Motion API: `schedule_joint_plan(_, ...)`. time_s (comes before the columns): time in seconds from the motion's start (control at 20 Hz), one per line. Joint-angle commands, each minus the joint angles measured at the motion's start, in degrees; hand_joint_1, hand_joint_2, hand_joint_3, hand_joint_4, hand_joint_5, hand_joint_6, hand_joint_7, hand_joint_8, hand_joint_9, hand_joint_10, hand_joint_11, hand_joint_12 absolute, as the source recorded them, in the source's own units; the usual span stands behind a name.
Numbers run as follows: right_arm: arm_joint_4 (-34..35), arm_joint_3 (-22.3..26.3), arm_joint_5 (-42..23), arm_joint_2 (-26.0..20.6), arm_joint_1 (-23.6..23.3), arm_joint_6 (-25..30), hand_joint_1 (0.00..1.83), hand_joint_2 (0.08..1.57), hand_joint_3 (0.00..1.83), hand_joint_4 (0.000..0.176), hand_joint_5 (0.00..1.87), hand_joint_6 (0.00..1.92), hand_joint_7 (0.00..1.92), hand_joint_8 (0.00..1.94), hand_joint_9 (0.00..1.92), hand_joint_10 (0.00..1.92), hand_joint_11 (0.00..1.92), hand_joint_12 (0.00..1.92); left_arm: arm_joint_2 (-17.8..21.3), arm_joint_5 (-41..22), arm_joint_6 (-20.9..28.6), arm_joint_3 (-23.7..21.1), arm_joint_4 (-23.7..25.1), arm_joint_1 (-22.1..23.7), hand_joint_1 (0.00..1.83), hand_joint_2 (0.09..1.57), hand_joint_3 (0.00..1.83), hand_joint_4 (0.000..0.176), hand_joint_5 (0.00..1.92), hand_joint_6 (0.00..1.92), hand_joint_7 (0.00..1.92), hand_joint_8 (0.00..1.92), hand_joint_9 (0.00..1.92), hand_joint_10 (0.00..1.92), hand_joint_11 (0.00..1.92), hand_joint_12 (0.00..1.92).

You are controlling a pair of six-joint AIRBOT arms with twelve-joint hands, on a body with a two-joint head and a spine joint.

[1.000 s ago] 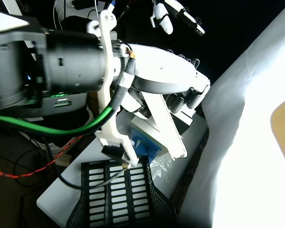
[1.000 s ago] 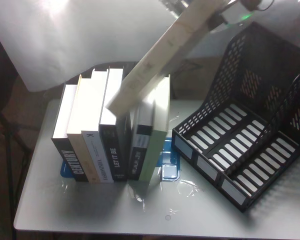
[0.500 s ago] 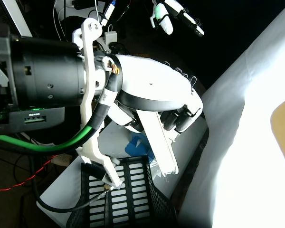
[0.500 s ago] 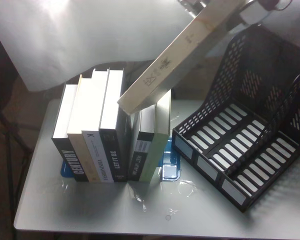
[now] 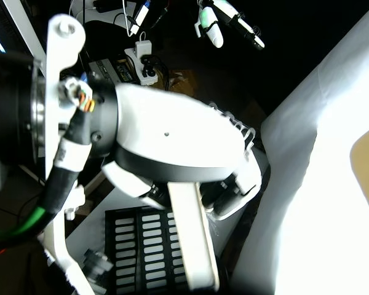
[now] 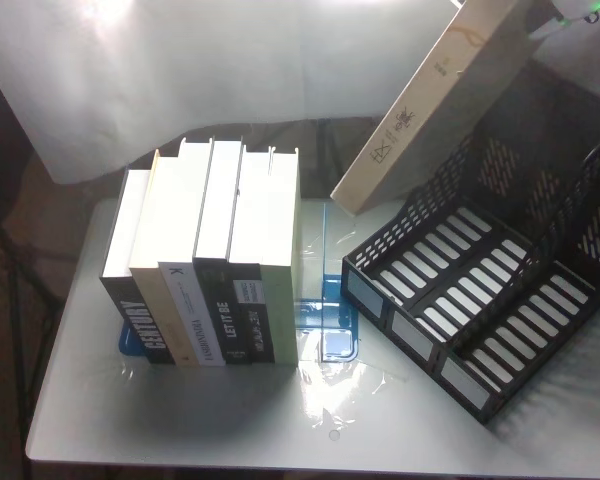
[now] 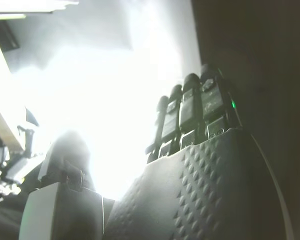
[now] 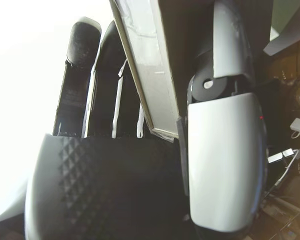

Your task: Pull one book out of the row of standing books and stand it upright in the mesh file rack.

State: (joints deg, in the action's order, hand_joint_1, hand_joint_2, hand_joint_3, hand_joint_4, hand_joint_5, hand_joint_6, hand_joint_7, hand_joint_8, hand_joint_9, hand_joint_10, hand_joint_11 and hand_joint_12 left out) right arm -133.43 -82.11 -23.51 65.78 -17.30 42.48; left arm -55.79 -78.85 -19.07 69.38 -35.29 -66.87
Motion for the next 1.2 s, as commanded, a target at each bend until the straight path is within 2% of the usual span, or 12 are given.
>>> schedule_joint_plan(0.0, -0.3, 0.0, 4.2, -1.0, -0.9, 0.5, 1.18, 1.20, 0.00, 0.000, 0.78, 1.28, 0.89, 1.23, 0.92, 1.49, 0.78, 1.86, 0.5, -6.8, 0.3, 0.5, -1.4, 0.2, 0.37, 1.33, 0.00, 0.000, 0.00, 0.00, 0.00, 0.00, 0.00, 0.00, 0.00, 0.00)
schedule_joint_plan(0.1, -3.1, -0.2, 4.2, -1.0, -0.8, 2.6, 1.34, 1.19, 0.00, 0.000, 0.73, 1.26, 0.86, 1.13, 0.84, 1.46, 0.60, 1.74, 0.5, -6.7, 0.3, 0.5, -1.3, 0.2, 0.37, 1.33, 0.00, 0.000, 0.00, 0.00, 0.00, 0.00, 0.00, 0.00, 0.00, 0.00)
schedule_joint_plan(0.2, -6.3, -0.4, 3.9, -1.0, -0.2, 5.2, 1.35, 1.21, 0.00, 0.000, 0.67, 1.34, 0.82, 1.21, 0.82, 1.46, 0.52, 1.67, 0.4, -6.5, 0.3, 0.5, -1.2, 0.4, 0.37, 1.34, 0.00, 0.000, 0.00, 0.00, 0.00, 0.00, 0.00, 0.00, 0.00, 0.00)
schedule_joint_plan(0.35, -9.5, -0.8, 3.3, -0.5, 1.2, 7.7, 1.34, 1.21, 0.00, 0.000, 0.73, 1.19, 0.84, 1.26, 0.74, 1.62, 0.48, 1.90, 0.5, -6.3, 0.3, 0.4, -1.1, 0.5, 0.37, 1.33, 0.00, 0.000, 0.00, 0.00, 0.00, 0.00, 0.00, 0.00, 0.00, 0.00)
schedule_joint_plan(0.45, -11.0, -1.6, 2.8, 0.3, 2.8, 8.9, 1.34, 1.23, 0.00, 0.000, 0.69, 1.31, 0.81, 1.32, 0.67, 1.60, 0.26, 1.91, 0.5, -6.2, 0.3, 0.4, -1.1, 0.5, 0.35, 1.34, 0.00, 0.000, 0.00, 0.00, 0.00, 0.00, 0.00, 0.00, 0.00, 0.00)
schedule_joint_plan(0.55, -11.0, -2.5, 2.8, 1.3, 3.9, 9.0, 1.34, 1.23, 0.00, 0.000, 0.72, 1.26, 0.78, 1.34, 0.68, 1.62, 0.35, 1.90, 0.5, -6.1, 0.3, 0.4, -1.1, 0.5, 0.33, 1.33, 0.00, 0.000, 0.00, 0.00, 0.00, 0.00, 0.00, 0.00, 0.00, 0.00)
schedule_joint_plan(0.6, -11.0, -3.2, 2.8, 2.0, 4.6, 9.0, 1.35, 1.22, 0.00, 0.000, 0.72, 1.24, 0.82, 1.26, 0.74, 1.57, 0.46, 1.82, 0.5, -6.0, 0.3, 0.4, -1.0, 0.5, 0.33, 1.33, 0.00, 0.000, 0.00, 0.00, 0.00, 0.00, 0.00, 0.00, 0.00, 0.00)
schedule_joint_plan(0.75, -11.5, -4.6, 2.8, 3.7, 6.1, 9.0, 1.34, 1.23, 0.00, 0.000, 0.69, 1.27, 0.79, 1.30, 0.72, 1.61, 0.47, 1.86, 0.6, -5.9, 0.3, 0.3, -0.9, 0.5, 0.30, 1.33, 0.00, 0.000, 0.00, 0.00, 0.00, 0.00, 0.00, 0.00, 0.00, 0.00)
schedule_joint_plan(0.9, -11.5, -6.1, 2.8, 5.1, 7.1, 9.1, 1.34, 1.22, 0.00, 0.000, 0.67, 1.30, 0.82, 1.24, 0.75, 1.58, 0.46, 1.76, 0.6, -5.7, 0.3, 0.2, -0.8, 0.5, 0.29, 1.34, 0.00, 0.000, 0.00, 0.00, 0.00, 0.00, 0.00, 0.00, 0.00, 0.00)
schedule_joint_plan(0.95, -11.5, -6.6, 3.0, 5.6, 7.6, 9.1, 1.35, 1.20, 0.00, 0.000, 0.73, 1.16, 0.86, 1.21, 0.81, 1.58, 0.57, 1.85, 0.7, -5.7, 0.3, 0.2, -0.7, 0.5, 0.27, 1.34, 0.00, 0.000, 0.00, 0.00, 0.00, 0.00, 0.00, 0.00, 0.00, 0.00)
schedule_joint_plan(1.05, -11.8, -7.4, 3.4, 6.3, 8.3, 9.2, 1.34, 1.23, 0.00, 0.000, 0.68, 1.30, 0.78, 1.24, 0.75, 1.61, 0.51, 1.84, 0.7, -5.8, 0.3, 0.1, -0.7, 0.5, 0.28, 1.34, 0.00, 0.000, 0.00, 0.00, 0.00, 0.00, 0.00, 0.00, 0.00, 0.00)
schedule_joint_plan(1.15, -12.4, -8.3, 4.3, 7.0, 9.0, 9.4, 1.34, 1.23, 0.00, 0.000, 0.70, 1.22, 0.77, 1.30, 0.75, 1.65, 0.59, 1.88, 0.7, -5.8, 0.3, 0.1, -0.6, 0.6, 0.30, 1.33, 0.00, 0.000, 0.00, 0.00, 0.00, 0.00, 0.00, 0.00, 0.00, 0.00)
